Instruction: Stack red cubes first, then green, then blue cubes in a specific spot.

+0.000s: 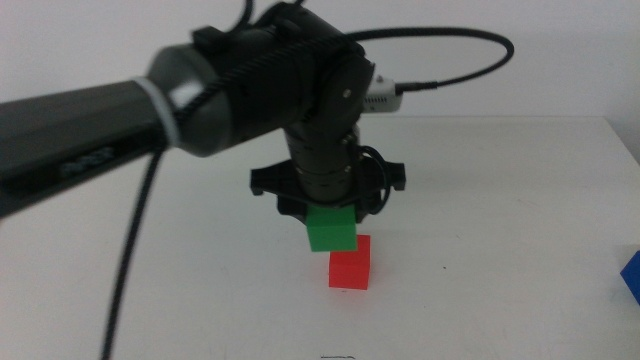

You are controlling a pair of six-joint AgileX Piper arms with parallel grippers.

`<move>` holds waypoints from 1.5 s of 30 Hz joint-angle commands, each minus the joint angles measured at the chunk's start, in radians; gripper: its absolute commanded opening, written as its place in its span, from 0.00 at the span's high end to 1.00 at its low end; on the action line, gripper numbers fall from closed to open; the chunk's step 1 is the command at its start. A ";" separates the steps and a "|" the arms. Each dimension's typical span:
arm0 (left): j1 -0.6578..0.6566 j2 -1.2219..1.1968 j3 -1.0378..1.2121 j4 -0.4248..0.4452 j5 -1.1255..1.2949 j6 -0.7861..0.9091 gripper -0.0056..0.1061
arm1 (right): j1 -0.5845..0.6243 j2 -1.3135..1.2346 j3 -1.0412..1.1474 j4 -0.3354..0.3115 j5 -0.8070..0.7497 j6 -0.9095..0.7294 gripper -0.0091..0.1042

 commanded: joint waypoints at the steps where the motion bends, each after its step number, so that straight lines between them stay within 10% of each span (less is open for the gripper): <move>1: -0.005 -0.021 -0.055 -0.016 -0.022 0.010 0.96 | -0.008 -0.015 -0.010 -0.008 -0.073 -0.010 0.19; 45: 0.001 0.214 -0.220 -0.016 0.009 0.065 0.96 | -0.008 -0.015 -0.010 -0.008 -0.074 -0.010 0.19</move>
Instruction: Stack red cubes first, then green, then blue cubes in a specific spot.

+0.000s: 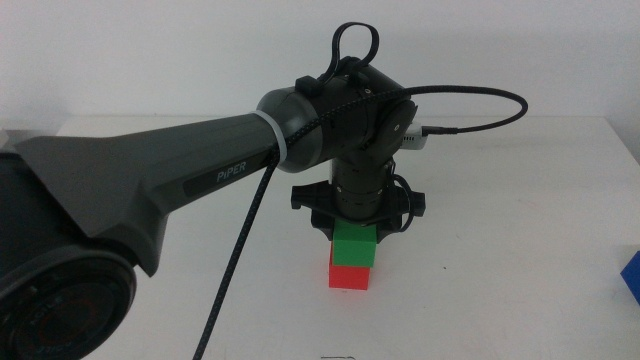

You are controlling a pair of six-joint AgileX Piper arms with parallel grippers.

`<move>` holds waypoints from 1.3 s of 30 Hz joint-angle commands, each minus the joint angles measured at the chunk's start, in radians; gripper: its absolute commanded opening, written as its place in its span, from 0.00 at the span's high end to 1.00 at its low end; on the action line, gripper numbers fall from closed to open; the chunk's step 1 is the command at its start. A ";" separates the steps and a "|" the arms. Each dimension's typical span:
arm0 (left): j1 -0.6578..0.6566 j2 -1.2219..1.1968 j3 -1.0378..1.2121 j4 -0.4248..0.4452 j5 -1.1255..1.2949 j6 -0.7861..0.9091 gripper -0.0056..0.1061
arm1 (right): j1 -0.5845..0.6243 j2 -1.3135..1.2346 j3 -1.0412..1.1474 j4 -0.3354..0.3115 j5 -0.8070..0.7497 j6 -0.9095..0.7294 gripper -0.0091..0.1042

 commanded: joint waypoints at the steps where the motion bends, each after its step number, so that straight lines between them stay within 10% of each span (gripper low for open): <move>1: 0.003 -0.055 -0.030 -0.001 -0.015 -0.003 0.96 | -0.008 -0.015 -0.011 -0.008 -0.074 -0.010 0.19; 24: 0.003 -0.055 -0.030 0.045 0.000 0.015 0.25 | -0.008 -0.015 -0.011 -0.008 -0.074 -0.010 0.19; 39: 0.003 -0.108 -0.030 0.044 -0.001 0.075 0.11 | -0.008 -0.015 -0.011 -0.008 -0.074 -0.010 0.19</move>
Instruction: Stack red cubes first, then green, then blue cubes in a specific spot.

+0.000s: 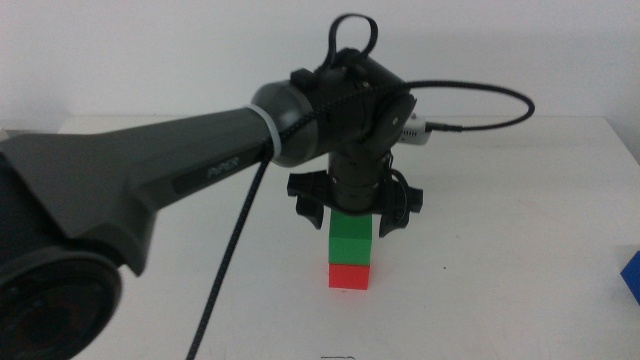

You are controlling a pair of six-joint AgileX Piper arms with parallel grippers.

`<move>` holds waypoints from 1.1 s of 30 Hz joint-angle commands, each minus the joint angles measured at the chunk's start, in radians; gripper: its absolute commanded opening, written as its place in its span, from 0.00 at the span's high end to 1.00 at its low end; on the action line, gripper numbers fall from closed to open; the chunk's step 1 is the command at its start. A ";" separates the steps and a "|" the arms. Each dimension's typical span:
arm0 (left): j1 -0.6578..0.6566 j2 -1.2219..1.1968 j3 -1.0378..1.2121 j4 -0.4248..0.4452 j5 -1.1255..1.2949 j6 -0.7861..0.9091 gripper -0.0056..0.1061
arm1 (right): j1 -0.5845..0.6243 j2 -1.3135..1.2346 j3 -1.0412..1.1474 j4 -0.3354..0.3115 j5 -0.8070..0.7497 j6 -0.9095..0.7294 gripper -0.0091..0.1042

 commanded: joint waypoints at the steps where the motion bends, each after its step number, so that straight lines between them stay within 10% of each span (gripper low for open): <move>1: 0.003 -0.103 -0.027 0.013 -0.010 0.008 0.11 | -0.008 -0.015 -0.011 -0.008 -0.074 -0.010 0.19; 20: 0.010 -0.614 0.016 0.046 -0.006 0.484 0.11 | -0.008 -0.015 -0.011 -0.008 -0.074 -0.010 0.19; 33: 0.370 -1.041 0.225 -0.361 0.030 0.850 0.11 | -0.008 -0.015 -0.011 -0.008 -0.074 -0.010 0.19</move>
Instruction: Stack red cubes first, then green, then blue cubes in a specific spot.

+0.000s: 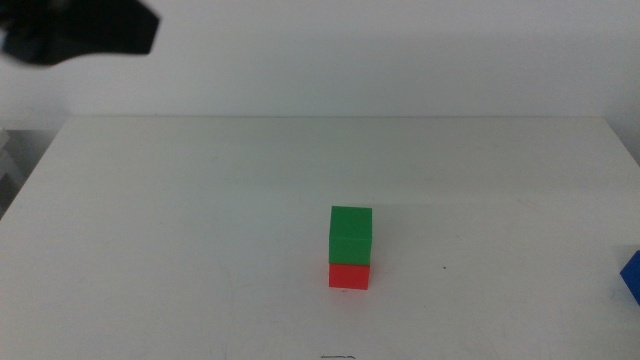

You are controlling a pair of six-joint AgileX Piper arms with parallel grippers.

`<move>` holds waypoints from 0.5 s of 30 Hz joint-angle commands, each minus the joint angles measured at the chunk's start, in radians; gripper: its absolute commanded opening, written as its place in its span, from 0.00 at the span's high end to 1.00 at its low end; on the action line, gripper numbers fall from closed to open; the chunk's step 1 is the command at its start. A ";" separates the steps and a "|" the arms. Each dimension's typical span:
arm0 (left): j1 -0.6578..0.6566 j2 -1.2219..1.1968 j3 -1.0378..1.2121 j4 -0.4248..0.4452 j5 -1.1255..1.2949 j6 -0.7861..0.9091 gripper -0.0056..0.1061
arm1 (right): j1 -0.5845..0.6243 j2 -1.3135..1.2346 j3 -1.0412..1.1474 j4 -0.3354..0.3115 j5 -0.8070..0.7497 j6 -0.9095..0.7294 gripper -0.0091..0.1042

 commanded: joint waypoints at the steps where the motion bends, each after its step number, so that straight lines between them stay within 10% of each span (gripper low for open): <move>1: 0.052 -0.061 0.030 -0.109 -0.064 0.075 0.11 | -0.008 -0.015 -0.011 -0.008 -0.074 -0.010 0.19; 15: 0.103 -0.078 0.079 -0.323 -0.089 0.199 0.11 | -0.008 -0.015 -0.011 -0.008 -0.074 -0.010 0.19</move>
